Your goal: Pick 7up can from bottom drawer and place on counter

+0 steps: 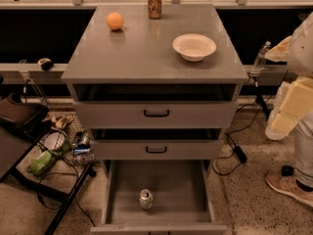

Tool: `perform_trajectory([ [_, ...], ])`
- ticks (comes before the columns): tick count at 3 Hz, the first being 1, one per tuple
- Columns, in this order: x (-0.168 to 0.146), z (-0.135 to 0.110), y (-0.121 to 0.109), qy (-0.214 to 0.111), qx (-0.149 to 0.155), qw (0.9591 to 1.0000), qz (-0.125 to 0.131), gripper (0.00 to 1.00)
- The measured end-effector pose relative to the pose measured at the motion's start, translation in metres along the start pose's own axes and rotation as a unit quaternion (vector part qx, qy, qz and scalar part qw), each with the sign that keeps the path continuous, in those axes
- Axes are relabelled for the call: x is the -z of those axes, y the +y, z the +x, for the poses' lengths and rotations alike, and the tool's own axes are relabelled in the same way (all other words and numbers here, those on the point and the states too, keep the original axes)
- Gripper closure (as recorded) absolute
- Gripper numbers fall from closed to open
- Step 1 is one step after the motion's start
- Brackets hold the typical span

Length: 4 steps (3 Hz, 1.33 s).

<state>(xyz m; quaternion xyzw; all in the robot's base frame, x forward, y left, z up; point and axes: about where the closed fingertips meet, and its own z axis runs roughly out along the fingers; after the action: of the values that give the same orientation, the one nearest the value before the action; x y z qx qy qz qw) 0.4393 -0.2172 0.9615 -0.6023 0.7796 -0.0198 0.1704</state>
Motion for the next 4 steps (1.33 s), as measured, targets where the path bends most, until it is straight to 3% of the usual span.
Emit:
perform_trajectory([
  [1,-0.053,0.019,0.015,-0.046,-0.011,0.9986,-0.024,0.00],
  [2,-0.136,0.045,0.041,-0.120,-0.030,0.9907,-0.056,0.00],
  [3,-0.209,0.054,0.043,-0.206,-0.049,0.9761,-0.049,0.00],
  [4,-0.263,0.063,0.027,-0.283,-0.090,0.9548,-0.015,0.00],
])
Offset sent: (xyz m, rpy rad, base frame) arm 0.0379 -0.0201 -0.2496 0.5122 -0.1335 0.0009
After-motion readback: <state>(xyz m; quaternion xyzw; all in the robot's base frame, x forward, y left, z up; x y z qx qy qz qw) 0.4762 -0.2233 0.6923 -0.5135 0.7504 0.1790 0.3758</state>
